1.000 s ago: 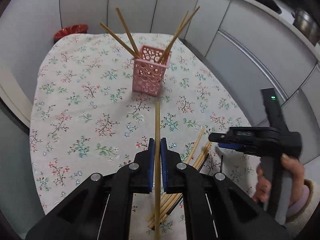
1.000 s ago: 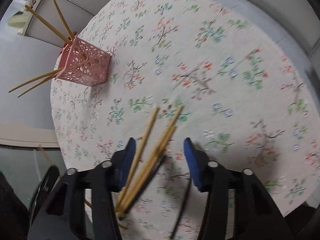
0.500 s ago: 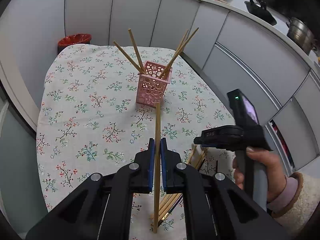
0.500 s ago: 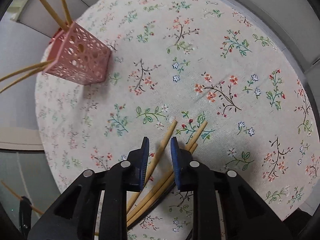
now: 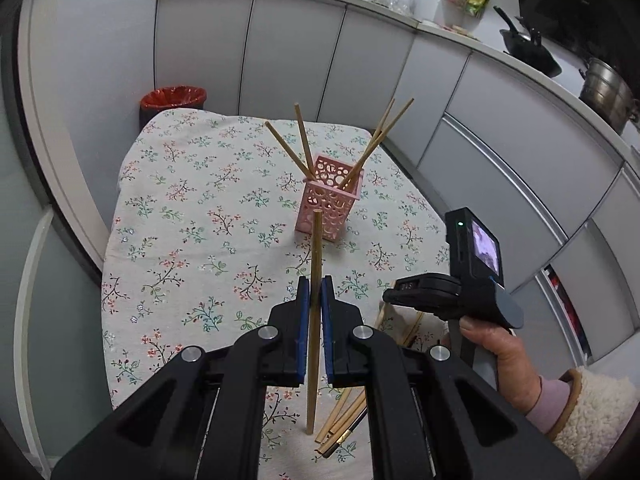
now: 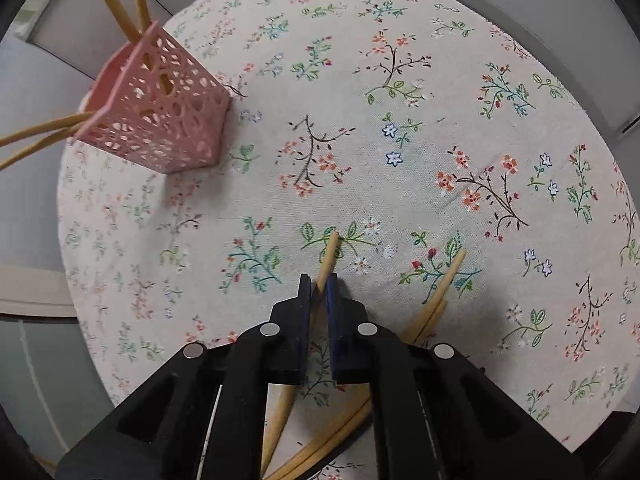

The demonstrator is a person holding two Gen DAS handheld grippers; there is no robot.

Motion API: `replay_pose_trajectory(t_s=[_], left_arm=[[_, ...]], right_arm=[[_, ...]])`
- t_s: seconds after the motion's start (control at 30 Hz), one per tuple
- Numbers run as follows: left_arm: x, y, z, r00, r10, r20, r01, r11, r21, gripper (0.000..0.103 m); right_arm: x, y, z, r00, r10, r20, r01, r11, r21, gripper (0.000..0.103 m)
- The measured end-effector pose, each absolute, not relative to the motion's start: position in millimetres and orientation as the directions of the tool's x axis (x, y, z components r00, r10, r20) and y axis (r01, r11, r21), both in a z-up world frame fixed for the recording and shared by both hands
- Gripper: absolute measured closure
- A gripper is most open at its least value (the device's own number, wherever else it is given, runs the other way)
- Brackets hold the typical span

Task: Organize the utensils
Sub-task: 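Lift both held chopsticks and carry them above the pink mesh holder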

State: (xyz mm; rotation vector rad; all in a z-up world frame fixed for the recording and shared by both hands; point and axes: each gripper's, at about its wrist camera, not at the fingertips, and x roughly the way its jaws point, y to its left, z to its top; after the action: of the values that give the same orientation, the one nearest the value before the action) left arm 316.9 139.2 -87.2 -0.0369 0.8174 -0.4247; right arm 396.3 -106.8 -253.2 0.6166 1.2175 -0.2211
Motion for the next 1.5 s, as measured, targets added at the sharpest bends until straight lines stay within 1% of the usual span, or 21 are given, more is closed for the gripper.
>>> replay_pose_trajectory(t_s=[0.17,0.27,0.37,0.53,1.0,1.23,1.5], left_arm=[[308,137,-76,0.641,-0.372,-0.671,0.338,0.922,-0.189,0.097],[299,134,-67,0.668,-0.367,-0.647,0.324,0.927,-0.192,0.097],[291,131,-57,0.691,-0.361,-0.626,0.309,0.931,-0.196,0.097],[279,120,-37,0.711,-0.355,-0.607,0.312,0.933,-0.180,0.097],[263,83,23,0.741,-0.381,-0.553,0.371,0.918,-0.136,0.097],[280,70,43,0.758,-0.372,-0.536,0.365,0.923,-0.124,0.097],[320,54,59,0.779,-0.347,-0.522,0.340,0.934,-0.113,0.097]], right_arm=[[370,-110,-209,0.487,0.161,-0.858,0.371,0.852,0.370,0.096],[351,-110,-175,0.592,0.154,-0.791,0.278,0.883,0.379,0.097],[328,-107,-143,0.670,0.149,-0.727,0.192,0.911,0.364,0.097],[302,-109,-102,0.748,0.156,-0.646,0.105,0.932,0.346,0.099],[269,-146,-21,0.842,0.149,-0.518,0.036,0.943,0.330,0.099],[270,-171,12,0.882,0.132,-0.452,0.043,0.933,0.356,0.099],[292,-181,31,0.903,0.127,-0.411,0.037,0.930,0.367,0.099]])
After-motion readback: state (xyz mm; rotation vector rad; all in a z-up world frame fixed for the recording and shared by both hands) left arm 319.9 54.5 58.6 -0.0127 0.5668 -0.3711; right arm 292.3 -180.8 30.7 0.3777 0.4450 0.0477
